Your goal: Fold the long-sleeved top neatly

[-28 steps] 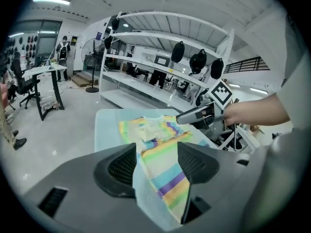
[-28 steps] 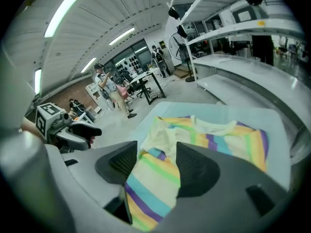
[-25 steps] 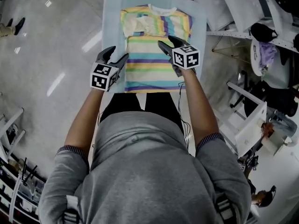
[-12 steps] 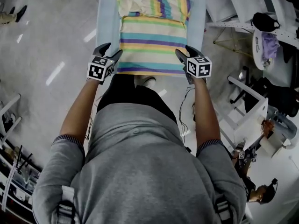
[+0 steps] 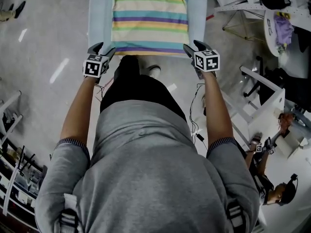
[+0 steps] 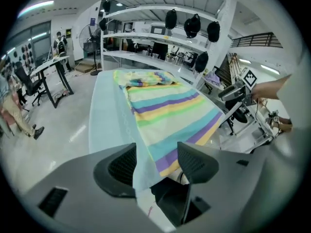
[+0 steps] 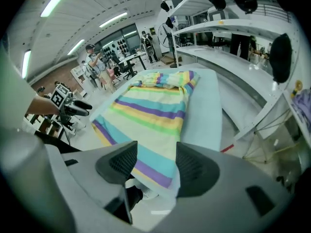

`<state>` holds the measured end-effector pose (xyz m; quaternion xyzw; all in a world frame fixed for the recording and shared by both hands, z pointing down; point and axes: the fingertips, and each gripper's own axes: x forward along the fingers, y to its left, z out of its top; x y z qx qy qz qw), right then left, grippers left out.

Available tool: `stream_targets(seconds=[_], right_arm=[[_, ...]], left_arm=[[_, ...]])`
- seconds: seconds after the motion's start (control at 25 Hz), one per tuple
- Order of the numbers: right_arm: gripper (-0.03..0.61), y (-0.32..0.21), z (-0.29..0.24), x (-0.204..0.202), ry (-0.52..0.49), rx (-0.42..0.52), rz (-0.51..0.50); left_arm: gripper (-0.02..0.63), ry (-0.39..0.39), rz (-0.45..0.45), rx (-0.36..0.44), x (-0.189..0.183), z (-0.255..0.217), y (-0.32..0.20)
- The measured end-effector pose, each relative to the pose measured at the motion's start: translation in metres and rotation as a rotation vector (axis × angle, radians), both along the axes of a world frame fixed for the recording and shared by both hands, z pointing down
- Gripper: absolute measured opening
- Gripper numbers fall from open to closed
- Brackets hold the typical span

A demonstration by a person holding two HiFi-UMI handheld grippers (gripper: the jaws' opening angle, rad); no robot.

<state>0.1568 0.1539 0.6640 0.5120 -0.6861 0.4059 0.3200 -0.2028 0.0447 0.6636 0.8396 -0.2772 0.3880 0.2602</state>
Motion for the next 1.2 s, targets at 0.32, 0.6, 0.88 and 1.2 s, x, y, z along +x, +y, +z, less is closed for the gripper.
stream_targets(seconds=[0.32,0.6,0.88,1.2], right_arm=[[0.252,0.034,0.016,-0.003,0.094,-0.020,-0.243],[0.244,0.047,0.020,-0.008,0.217,-0.022,-0.533],[0.224,0.055,0.029,-0.006,0.338,-0.010,-0.823],[0.193,0.059,0.055,-0.003,0.501,0.020,-1.114]], left_arm=[[0.291,-0.090,0.282,0.123,0.008,0.005,0.030],[0.290,-0.188,0.603,0.205,0.013,0.016,0.051],[0.261,-0.291,0.876,0.282,0.014,0.032,0.052],[0.238,-0.347,1.070,0.324,0.011,0.048,0.059]])
